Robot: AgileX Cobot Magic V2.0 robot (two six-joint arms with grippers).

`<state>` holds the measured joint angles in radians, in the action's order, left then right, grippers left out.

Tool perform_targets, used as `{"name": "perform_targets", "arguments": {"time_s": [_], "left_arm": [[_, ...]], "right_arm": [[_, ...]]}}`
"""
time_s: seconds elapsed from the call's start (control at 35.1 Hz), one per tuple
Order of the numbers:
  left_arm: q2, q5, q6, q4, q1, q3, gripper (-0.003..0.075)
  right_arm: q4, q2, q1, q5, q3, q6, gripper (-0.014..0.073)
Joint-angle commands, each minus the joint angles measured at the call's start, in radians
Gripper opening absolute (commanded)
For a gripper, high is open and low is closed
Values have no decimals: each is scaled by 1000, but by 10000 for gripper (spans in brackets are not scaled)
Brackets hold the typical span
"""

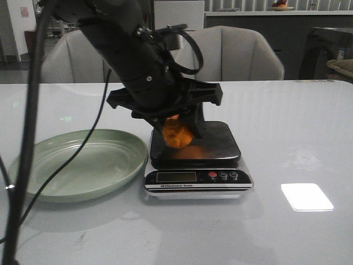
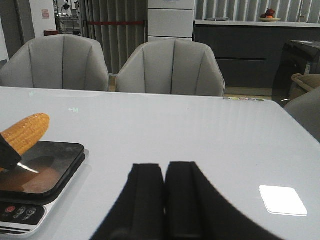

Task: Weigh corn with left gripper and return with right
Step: 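Lift the corn with the left gripper and carry it onto the scale, then open the left gripper and raise it away from the scale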

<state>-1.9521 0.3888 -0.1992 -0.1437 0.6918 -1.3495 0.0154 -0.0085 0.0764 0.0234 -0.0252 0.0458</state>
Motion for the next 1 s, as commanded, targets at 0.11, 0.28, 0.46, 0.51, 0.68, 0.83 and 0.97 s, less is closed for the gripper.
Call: {"name": "perform_targets", "arguments": {"time_s": [0.11,0.28,0.46,0.51,0.68,0.83,0.97], "left_arm": [[0,-47,-7,-44,23,-62,588],[7,-43,-7,-56,23,-71,586],[66,-45,-7,-52,4,-67,586],[90,-50,-7,-49,-10,-61,585],[173,-54,-7,-49,-75,-11,585],[272,-58,-7,-49,-144,79,585],[403,-82,-7,-25,-199,213,585]], "right_arm": [[10,-19,-5,-84,-10,-6,134],[10,-19,-5,-84,-10,-6,134],[10,-19,-5,-84,-10,-6,134],[10,-19,-5,-84,-10,-6,134],[10,-19,-5,-84,-10,-6,134],[10,-19,-5,-84,-10,-6,134],[10,-19,-5,-84,-10,-6,134]]}}
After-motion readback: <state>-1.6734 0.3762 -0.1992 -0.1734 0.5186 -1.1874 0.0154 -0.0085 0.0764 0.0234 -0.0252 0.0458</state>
